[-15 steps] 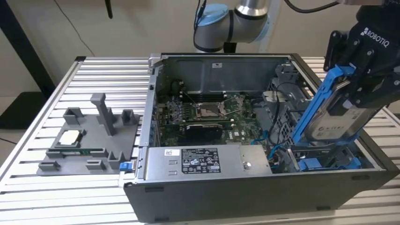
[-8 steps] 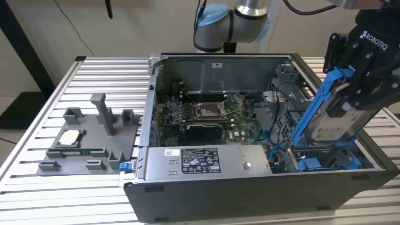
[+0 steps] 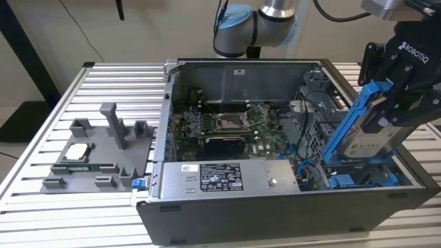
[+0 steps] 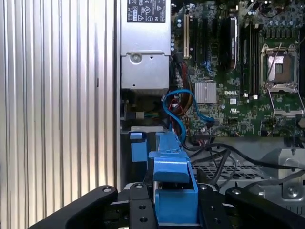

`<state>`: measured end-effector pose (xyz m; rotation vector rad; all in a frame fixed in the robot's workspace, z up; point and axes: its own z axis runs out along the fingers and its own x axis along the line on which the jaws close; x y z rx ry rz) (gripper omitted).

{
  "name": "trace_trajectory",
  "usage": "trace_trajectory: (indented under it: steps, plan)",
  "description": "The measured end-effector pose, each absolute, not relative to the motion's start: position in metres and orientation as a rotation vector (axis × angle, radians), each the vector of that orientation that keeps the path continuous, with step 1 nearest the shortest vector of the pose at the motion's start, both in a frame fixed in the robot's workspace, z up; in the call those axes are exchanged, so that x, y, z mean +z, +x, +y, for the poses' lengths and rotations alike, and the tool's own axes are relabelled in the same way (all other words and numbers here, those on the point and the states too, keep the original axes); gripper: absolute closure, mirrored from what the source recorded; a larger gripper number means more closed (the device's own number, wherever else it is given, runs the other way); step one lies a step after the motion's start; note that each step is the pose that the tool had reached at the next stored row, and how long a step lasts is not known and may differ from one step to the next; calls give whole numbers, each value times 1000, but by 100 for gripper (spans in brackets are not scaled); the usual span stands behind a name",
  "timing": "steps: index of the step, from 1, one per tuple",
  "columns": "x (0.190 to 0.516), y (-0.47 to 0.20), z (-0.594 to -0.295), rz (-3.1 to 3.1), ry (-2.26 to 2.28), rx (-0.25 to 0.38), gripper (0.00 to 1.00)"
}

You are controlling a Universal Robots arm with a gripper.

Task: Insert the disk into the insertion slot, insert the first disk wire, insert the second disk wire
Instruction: 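Insert the second disk wire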

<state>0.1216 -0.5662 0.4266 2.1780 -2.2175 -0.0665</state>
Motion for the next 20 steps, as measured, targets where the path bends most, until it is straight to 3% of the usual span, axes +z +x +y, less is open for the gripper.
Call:
trace_trajectory:
  steps: [20]
  plan:
    - [398,126,-577,-2214,2175,-92,67]
